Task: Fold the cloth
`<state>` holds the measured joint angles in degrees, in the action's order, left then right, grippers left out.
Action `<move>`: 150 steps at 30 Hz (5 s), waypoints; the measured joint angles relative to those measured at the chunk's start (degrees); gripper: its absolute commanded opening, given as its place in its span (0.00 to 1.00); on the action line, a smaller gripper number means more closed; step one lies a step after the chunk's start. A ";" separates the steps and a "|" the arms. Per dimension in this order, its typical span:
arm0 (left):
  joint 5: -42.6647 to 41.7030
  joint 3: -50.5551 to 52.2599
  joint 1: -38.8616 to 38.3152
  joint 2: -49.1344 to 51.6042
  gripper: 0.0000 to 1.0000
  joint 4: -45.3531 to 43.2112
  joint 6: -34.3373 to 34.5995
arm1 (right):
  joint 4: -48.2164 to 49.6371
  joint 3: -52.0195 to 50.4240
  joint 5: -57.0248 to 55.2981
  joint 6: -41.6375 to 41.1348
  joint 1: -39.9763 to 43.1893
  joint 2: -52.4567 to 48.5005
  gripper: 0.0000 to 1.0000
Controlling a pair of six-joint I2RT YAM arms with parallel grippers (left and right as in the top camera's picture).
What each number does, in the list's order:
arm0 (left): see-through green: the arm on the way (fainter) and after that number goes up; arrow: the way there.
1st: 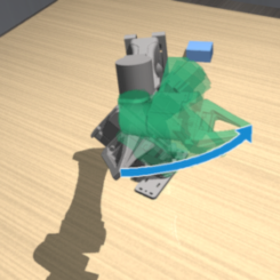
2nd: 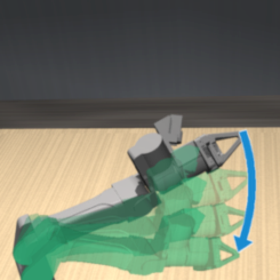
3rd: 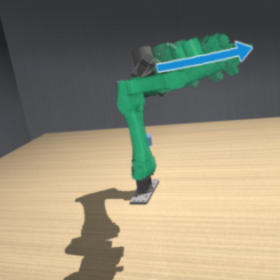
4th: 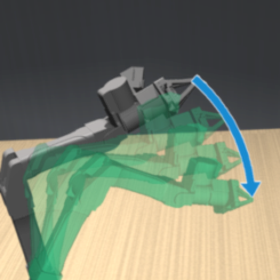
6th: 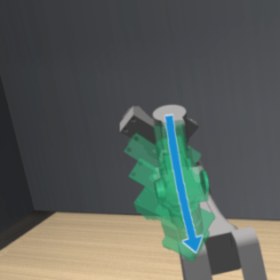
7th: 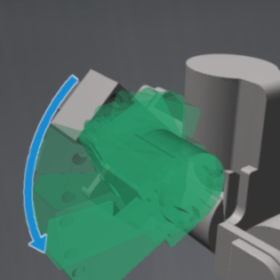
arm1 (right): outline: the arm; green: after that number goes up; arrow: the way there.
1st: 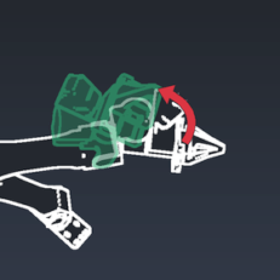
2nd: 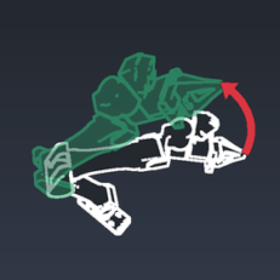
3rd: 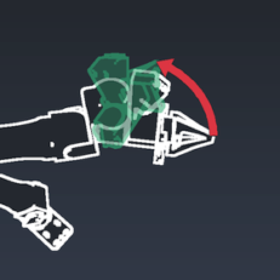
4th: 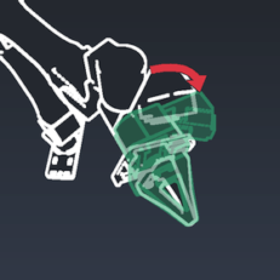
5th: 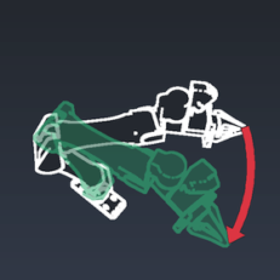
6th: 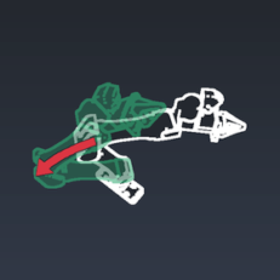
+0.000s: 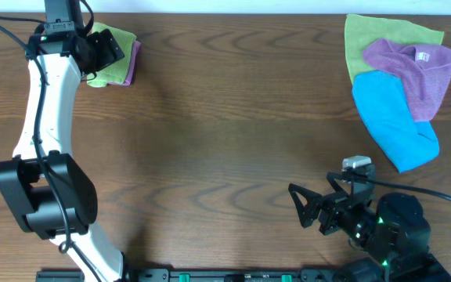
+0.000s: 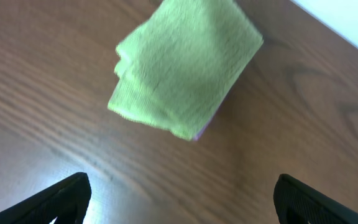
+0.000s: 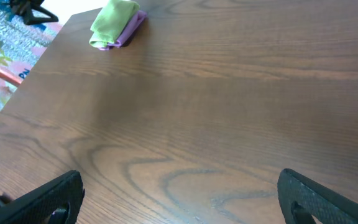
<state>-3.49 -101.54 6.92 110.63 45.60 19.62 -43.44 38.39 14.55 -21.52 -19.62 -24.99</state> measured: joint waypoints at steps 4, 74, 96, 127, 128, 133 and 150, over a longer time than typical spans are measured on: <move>-0.68 -0.02 0.00 -1.14 0.95 3.13 0.00 | 0.02 0.00 0.00 0.00 0.00 0.00 0.99; 3.82 83.17 0.07 -106.64 0.95 -3.98 -9.22 | -0.02 -0.22 -0.02 -0.24 0.00 0.00 0.99; 3.85 87.27 -1.46 -110.01 0.95 -1.81 -14.78 | -0.02 -0.22 0.00 -0.24 0.00 0.00 0.99; 3.45 87.30 -1.46 -110.01 0.95 1.53 -19.89 | -1.01 -0.22 -0.04 -0.26 0.00 0.00 0.99; 3.45 87.27 -1.46 -110.01 0.95 1.53 -19.91 | -2.05 -0.22 -0.37 -0.26 0.00 0.00 0.99; 3.45 87.27 -1.46 -110.01 0.95 1.53 -19.91 | -6.99 -0.46 -6.49 -0.07 0.37 0.28 0.99; 3.45 87.27 -1.46 -110.01 0.95 1.57 -19.91 | -6.54 -19.21 -13.62 19.96 13.88 18.51 0.99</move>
<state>-0.03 -14.26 5.45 0.62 47.18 -0.30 -49.98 19.18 0.93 -1.56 -5.74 -6.48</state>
